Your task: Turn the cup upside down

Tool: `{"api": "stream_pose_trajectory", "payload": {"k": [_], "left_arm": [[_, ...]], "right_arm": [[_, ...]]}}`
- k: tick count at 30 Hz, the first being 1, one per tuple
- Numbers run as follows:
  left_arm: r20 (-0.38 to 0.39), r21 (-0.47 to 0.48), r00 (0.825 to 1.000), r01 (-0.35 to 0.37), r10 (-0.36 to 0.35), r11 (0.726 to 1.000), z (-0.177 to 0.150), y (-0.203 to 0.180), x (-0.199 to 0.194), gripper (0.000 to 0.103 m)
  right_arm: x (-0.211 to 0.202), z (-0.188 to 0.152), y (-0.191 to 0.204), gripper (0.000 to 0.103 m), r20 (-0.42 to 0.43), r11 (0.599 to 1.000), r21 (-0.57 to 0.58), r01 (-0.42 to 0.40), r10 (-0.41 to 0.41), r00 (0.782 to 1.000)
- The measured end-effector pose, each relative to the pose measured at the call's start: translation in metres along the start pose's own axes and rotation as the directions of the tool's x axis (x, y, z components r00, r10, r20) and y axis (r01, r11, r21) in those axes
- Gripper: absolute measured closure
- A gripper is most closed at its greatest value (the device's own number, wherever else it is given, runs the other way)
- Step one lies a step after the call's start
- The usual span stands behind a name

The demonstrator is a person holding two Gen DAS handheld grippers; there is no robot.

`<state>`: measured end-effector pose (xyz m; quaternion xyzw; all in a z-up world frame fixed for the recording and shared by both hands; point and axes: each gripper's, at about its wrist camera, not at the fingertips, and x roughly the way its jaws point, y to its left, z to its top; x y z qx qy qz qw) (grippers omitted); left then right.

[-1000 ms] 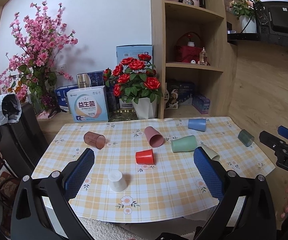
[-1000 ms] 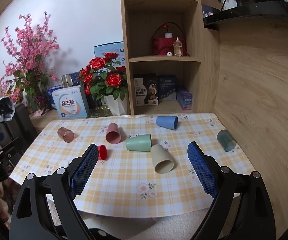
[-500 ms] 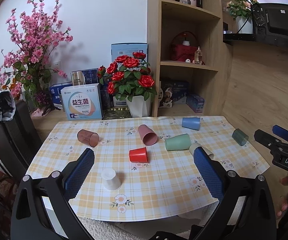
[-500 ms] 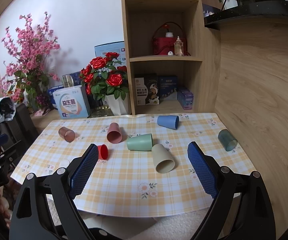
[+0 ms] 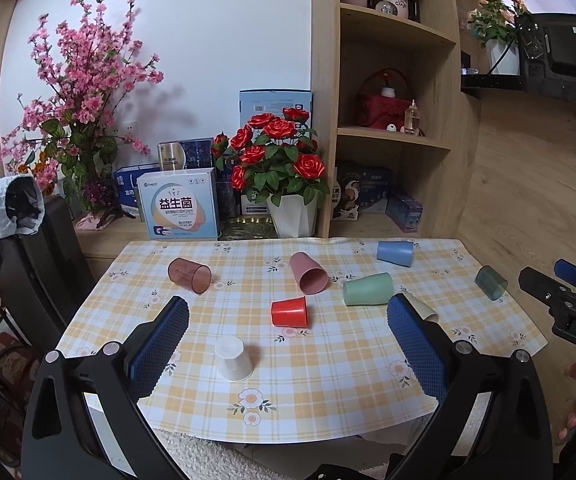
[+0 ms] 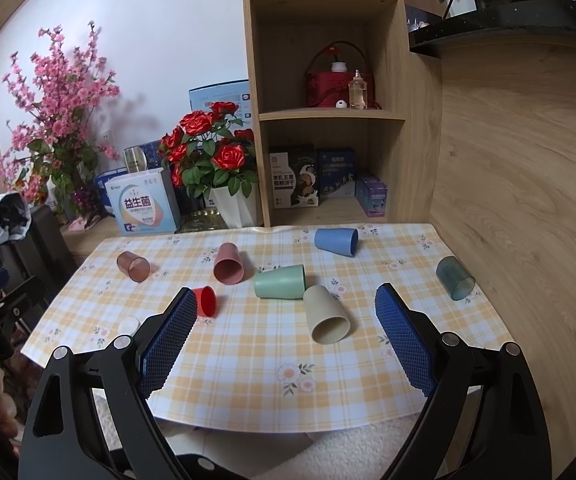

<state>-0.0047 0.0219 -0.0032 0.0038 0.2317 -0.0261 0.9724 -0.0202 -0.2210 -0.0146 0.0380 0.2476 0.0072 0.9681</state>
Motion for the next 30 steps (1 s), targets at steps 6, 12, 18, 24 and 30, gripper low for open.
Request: {"api": "stream_pose_trajectory", "payload": {"k": [6, 12, 18, 24, 30], "left_arm": [[0.002, 0.007, 1.000, -0.009, 0.009, 1.000, -0.0001, -0.0010, 0.0003, 0.006], [0.008, 0.014, 1.000, -0.006, 0.006, 1.000, 0.0000, -0.0018, -0.0017, 0.006], [0.009, 0.015, 1.000, -0.004, 0.004, 1.000, -0.0003, -0.0028, -0.0025, 0.006], [0.006, 0.016, 1.000, -0.005, 0.004, 1.000, -0.0002, -0.0031, -0.0024, 0.006], [0.001, 0.015, 1.000, -0.004, 0.004, 1.000, -0.0013, -0.0027, -0.0014, 0.006]], "right_arm": [[0.0001, -0.0004, 0.0004, 0.016, 0.000, 1.000, 0.001, 0.000, 0.000, 1.000], [-0.0004, -0.0010, 0.0012, 0.016, 0.003, 1.000, 0.001, -0.003, 0.003, 1.000], [-0.0003, -0.0010, 0.0010, 0.016, 0.003, 1.000, 0.001, -0.004, 0.004, 1.000], [-0.0005, -0.0009, 0.0009, 0.016, 0.003, 1.000, 0.002, -0.005, 0.005, 1.000], [-0.0012, -0.0011, 0.0020, 0.016, -0.001, 1.000, 0.001, -0.006, 0.006, 1.000]]}}
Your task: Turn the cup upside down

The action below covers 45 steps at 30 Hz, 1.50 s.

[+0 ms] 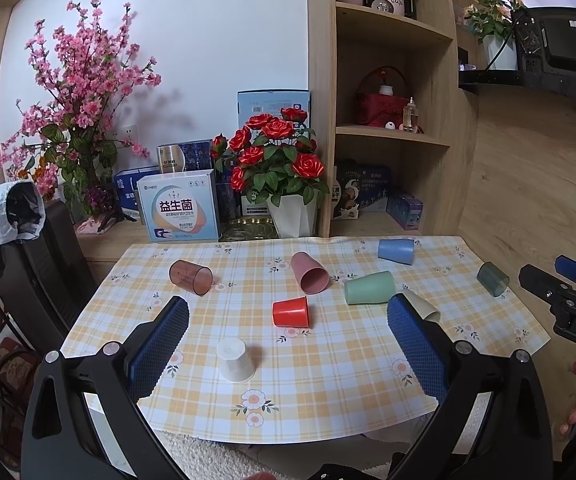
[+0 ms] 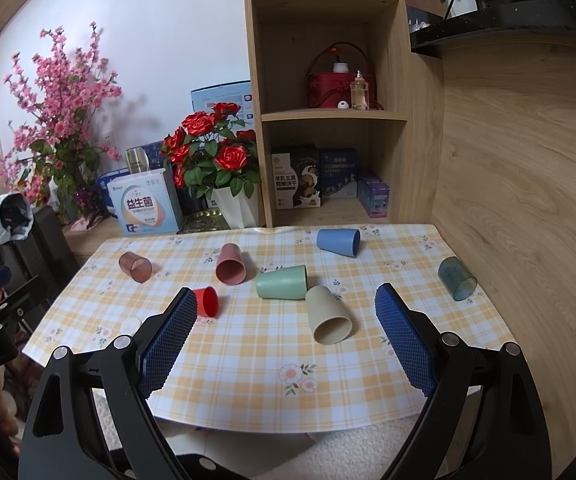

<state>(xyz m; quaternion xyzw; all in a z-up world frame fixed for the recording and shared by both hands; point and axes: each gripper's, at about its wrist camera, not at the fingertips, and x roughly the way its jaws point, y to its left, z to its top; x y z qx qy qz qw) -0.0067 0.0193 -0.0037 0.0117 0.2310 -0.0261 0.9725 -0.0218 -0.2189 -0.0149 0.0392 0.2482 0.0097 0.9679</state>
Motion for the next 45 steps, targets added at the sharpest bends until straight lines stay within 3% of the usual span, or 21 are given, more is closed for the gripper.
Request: {"api": "stream_pose_trajectory", "payload": {"k": [45], "left_arm": [[-0.008, -0.017, 1.000, -0.001, 0.001, 1.000, -0.0058, 0.0036, 0.0019, 0.006]], "right_arm": [[0.0029, -0.0063, 0.0030, 0.016, -0.021, 1.000, 0.001, -0.007, 0.007, 1.000]]}}
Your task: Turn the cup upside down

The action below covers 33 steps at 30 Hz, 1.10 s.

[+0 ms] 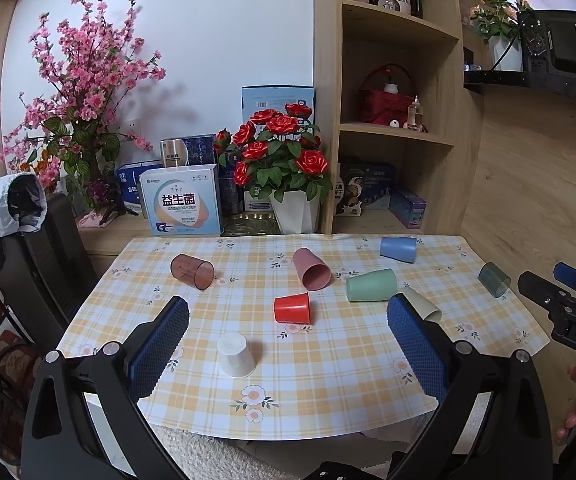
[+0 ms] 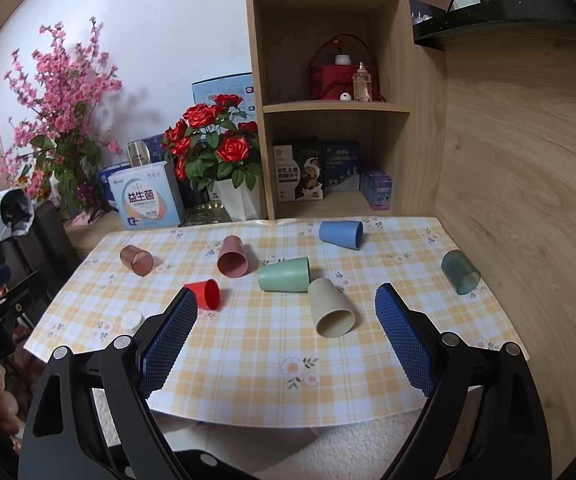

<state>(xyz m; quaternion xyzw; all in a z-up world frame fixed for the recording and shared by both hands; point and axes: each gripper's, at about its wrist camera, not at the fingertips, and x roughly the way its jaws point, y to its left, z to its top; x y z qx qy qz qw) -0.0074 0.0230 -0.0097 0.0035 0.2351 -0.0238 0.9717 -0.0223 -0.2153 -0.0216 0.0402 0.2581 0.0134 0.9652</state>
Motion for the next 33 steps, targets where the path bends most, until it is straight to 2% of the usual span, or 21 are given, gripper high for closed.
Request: {"api": "stream_pose_trajectory", "payload": {"k": [6, 15, 33], "left_arm": [[0.027, 0.008, 1.000, -0.006, 0.006, 1.000, -0.0004, -0.0032, -0.0063, 0.006], [0.016, 0.009, 0.999, -0.039, 0.039, 0.999, 0.0019, -0.0028, -0.0051, 0.006], [0.013, 0.005, 0.999, -0.045, 0.044, 0.999, 0.0024, -0.0009, -0.0050, 0.006]], "right_arm": [[0.0000, -0.0001, 0.0007, 0.016, -0.002, 1.000, -0.001, -0.001, 0.001, 1.000], [0.0016, 0.0001, -0.0002, 0.016, -0.006, 1.000, -0.003, -0.003, 0.003, 1.000], [0.0017, 0.0005, -0.0004, 0.016, -0.006, 1.000, -0.002, -0.003, 0.003, 1.000]]}}
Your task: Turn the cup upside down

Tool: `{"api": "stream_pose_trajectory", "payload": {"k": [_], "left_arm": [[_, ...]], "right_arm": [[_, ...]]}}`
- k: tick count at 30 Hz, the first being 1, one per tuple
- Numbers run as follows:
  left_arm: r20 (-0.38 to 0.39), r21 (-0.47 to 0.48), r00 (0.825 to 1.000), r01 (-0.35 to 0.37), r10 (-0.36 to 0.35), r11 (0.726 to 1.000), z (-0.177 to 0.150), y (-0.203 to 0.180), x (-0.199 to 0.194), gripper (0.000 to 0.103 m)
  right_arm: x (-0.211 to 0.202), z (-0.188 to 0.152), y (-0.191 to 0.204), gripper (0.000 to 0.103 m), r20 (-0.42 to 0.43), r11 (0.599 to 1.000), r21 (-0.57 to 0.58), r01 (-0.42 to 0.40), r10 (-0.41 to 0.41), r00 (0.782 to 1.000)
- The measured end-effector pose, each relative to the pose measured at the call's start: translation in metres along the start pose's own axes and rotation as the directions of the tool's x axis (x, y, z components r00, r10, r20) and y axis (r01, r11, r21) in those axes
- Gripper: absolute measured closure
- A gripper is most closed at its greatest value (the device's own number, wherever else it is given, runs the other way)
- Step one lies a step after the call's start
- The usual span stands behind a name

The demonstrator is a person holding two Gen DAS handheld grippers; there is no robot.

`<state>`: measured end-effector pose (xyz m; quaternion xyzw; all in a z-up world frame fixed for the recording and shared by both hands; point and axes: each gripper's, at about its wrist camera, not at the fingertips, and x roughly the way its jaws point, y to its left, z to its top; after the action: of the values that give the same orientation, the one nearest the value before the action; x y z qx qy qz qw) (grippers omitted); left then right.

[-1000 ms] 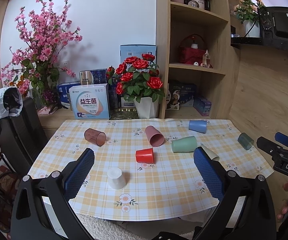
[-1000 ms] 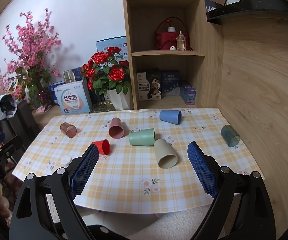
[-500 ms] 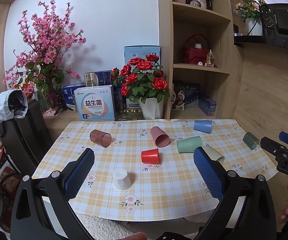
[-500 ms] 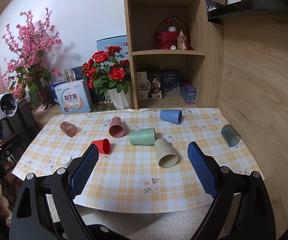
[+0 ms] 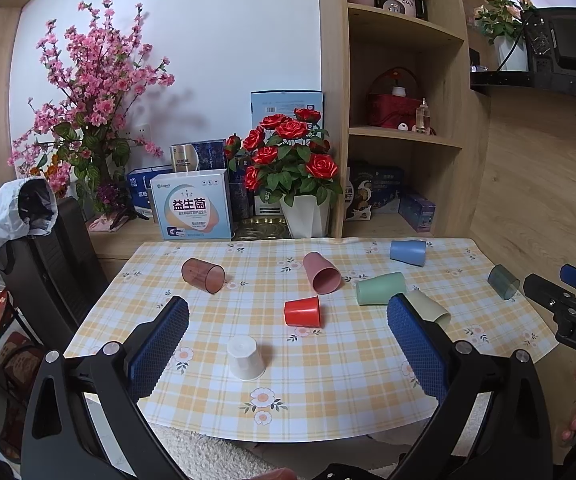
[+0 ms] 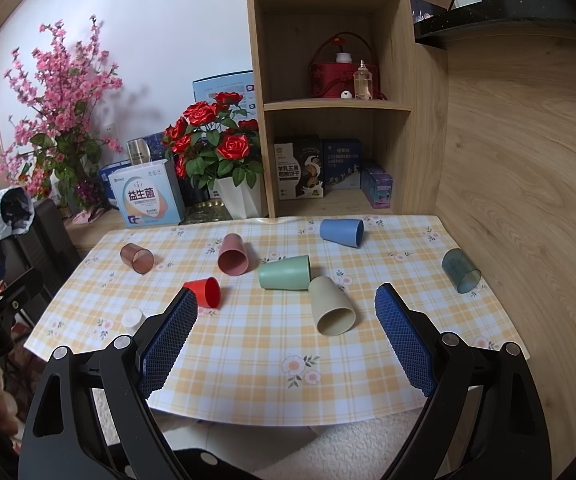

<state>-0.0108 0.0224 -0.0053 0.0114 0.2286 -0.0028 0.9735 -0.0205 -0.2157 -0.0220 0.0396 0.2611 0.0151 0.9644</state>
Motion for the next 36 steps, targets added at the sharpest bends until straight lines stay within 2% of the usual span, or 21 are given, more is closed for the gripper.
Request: {"api": "stream_pose_trajectory", "payload": {"k": [36], "left_arm": [[-0.002, -0.004, 1.000, -0.004, 0.004, 1.000, 0.0001, 0.0062, -0.0008, 0.006]], "right_arm": [[0.0006, 0.0009, -0.0006, 0.016, -0.002, 1.000, 0.000, -0.001, 0.001, 1.000]]}}
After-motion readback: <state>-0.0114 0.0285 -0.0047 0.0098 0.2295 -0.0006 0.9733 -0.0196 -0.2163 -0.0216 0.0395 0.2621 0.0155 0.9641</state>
